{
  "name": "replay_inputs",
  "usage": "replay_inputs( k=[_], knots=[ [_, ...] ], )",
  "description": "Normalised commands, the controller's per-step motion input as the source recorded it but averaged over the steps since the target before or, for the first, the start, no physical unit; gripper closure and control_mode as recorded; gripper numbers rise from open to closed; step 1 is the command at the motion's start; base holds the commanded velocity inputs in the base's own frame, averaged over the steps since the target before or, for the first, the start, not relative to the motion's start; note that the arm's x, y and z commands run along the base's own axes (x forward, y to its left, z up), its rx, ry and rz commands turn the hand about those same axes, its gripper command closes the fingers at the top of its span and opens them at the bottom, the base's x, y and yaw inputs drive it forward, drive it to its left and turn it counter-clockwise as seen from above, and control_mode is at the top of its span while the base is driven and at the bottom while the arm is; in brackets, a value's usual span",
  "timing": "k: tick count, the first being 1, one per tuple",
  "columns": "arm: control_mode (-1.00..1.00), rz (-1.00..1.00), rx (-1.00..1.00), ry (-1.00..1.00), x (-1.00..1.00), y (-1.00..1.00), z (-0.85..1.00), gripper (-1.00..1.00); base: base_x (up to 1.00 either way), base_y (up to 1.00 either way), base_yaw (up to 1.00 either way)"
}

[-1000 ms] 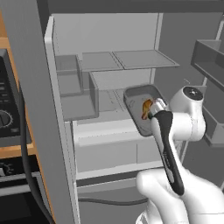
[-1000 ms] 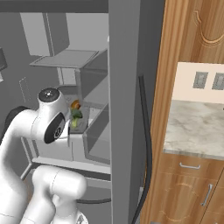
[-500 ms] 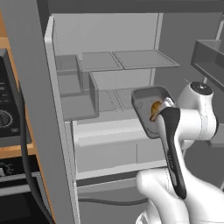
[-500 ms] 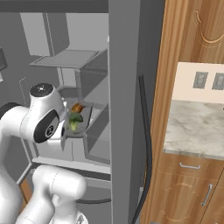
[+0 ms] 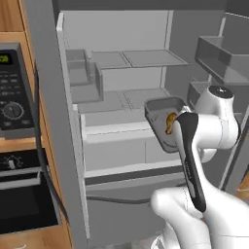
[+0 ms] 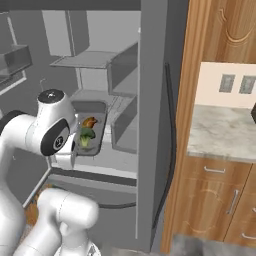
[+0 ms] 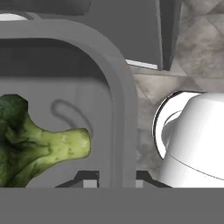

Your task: Place the tupperware containing the chicken drumstick and broccoli meal in the microwave. Close the microwave door and press the start button to reheat the meal.

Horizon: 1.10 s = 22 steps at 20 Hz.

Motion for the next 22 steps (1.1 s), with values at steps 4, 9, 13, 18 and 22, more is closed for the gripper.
replay_inputs(
  k=[4, 9, 13, 18, 22],
  knots=[
    [1.0, 0.0, 0.0, 0.0, 0.0, 0.0, 0.0, 1.0, -0.94, 0.09, 0.27],
    [1.0, 0.0, 0.0, 0.0, 0.0, 0.0, 0.0, 1.0, -0.75, 0.09, 0.52],
    [1.0, 0.0, 0.0, 0.0, 0.0, 0.0, 0.0, 1.0, -0.44, 0.17, 0.64],
    [1.0, 0.0, 0.0, 0.0, 0.0, 0.0, 0.0, 1.0, 0.0, 0.46, 0.53],
    [1.0, 0.0, 0.0, 0.0, 0.0, 0.0, 0.0, 1.0, 0.31, 0.79, 0.36]
  ],
)
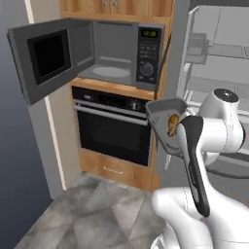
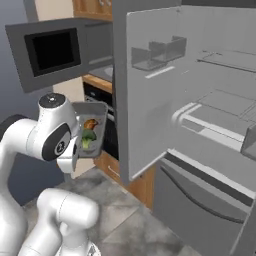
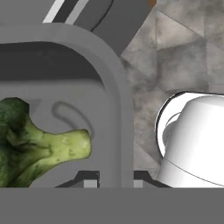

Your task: Place the tupperware containing the chicken drumstick and broccoli meal in the microwave. Close the microwave door and press the start button to reheat the meal.

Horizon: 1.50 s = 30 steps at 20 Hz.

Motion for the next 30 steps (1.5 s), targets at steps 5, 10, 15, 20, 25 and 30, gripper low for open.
replay_inputs(
  k=[5, 10, 15, 20, 25, 30],
  knots=[
    [1.0, 0.0, 0.0, 0.0, 0.0, 0.0, 0.0, 1.0, 0.61, 0.93, 0.21],
    [1.0, 0.0, 0.0, 0.0, 0.0, 0.0, 0.0, 1.0, 0.64, 0.58, -0.14],
    [1.0, 0.0, 0.0, 0.0, 0.0, 0.0, 0.0, 1.0, 0.51, 0.27, -0.39],
    [1.0, 0.0, 0.0, 0.0, 0.0, 0.0, 0.0, 1.0, 0.52, 0.39, -0.46],
    [1.0, 0.0, 0.0, 0.0, 0.0, 0.0, 0.0, 1.0, 0.48, 0.62, -0.42],
    [1.0, 0.0, 0.0, 0.0, 0.0, 0.0, 0.0, 1.0, 0.43, 0.67, -0.3]
  ],
)
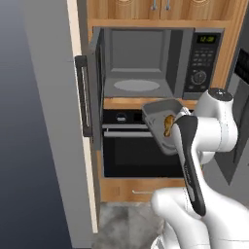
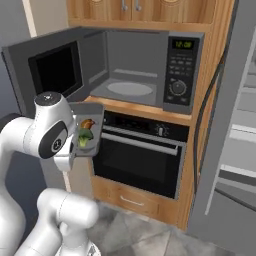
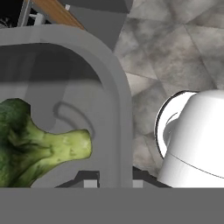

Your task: Place the tupperware containing the chicken drumstick and broccoli meal in the microwave. Close the microwave door and press the start button to reheat the meal.

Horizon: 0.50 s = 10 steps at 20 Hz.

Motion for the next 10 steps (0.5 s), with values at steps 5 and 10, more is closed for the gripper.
replay_inputs(
  k=[5, 10],
  knots=[
    [1.0, 0.0, 0.0, 0.0, 0.0, 0.0, 0.0, 1.0, 0.48, 0.36, -0.22],
    [1.0, 0.0, 0.0, 0.0, 0.0, 0.0, 0.0, 1.0, 0.57, 0.01, -0.13]
  ],
)
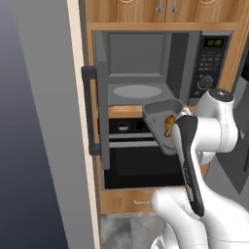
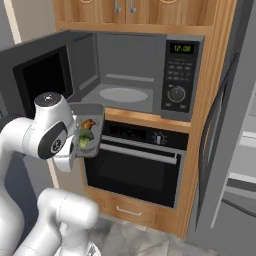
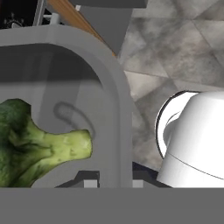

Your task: Place the tupperware containing the chicken drumstick and broccoli meal in the microwave. Close the microwave door and press the start button to reheat the meal.

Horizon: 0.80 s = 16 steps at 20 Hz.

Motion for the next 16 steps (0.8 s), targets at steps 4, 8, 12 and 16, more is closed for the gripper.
replay_inputs(
  k=[4, 8, 12, 16],
  knots=[
    [1.0, 0.0, 0.0, 0.0, 0.0, 0.0, 0.0, 1.0, 0.59, 0.0, -0.03],
    [1.0, 0.0, 0.0, 0.0, 0.0, 0.0, 0.0, 1.0, 0.49, -0.08, 0.0],
    [1.0, 0.0, 0.0, 0.0, 0.0, 0.0, 0.0, 1.0, 0.27, -0.13, 0.0],
    [-1.0, 0.0, 0.0, 0.0, 0.03, -0.02, 0.0, 1.0, 0.0, -0.01, 0.0]
  ],
)
